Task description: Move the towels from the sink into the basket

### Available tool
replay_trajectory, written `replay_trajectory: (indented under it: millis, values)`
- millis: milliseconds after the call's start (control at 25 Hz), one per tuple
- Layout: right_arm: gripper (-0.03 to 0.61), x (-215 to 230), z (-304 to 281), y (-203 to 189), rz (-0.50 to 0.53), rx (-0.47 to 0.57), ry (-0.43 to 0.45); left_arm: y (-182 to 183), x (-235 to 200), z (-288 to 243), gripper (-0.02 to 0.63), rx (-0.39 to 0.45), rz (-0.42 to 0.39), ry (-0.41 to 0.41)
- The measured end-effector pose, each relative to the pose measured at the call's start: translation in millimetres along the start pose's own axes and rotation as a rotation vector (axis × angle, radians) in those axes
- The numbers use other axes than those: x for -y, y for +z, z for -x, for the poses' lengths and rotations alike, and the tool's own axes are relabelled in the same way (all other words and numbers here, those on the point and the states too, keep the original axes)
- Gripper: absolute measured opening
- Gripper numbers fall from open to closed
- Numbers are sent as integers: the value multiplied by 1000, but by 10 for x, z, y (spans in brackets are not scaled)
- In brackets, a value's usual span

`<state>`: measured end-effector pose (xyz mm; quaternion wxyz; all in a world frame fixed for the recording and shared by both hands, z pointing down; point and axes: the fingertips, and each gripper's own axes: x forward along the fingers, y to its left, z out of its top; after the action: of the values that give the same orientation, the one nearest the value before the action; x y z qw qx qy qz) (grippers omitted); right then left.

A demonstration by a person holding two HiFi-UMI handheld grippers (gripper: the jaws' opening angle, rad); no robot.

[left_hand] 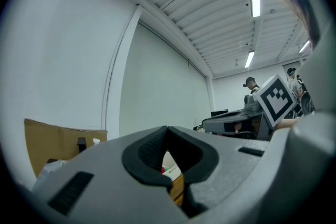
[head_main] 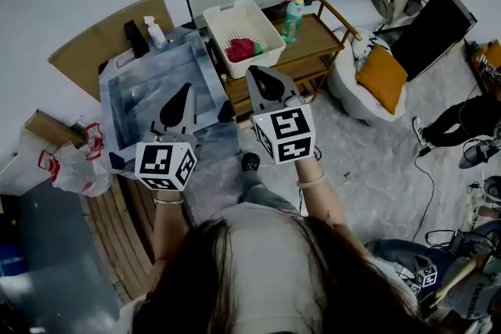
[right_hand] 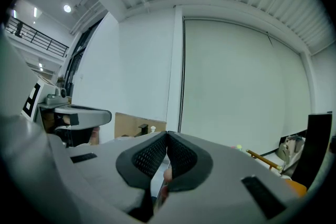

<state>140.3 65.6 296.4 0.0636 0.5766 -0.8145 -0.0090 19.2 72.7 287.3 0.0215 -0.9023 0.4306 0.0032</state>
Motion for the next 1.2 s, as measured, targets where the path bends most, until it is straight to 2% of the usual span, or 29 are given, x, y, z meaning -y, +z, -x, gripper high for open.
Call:
replay_trajectory:
  millis: [520, 1200]
  values:
    - [25, -127, 424, 110, 5, 33, -31, 78, 212, 232, 6, 10, 7, -15]
    - [25, -271, 716, 11, -4, 24, -20, 16, 349, 488, 8, 8, 14, 4]
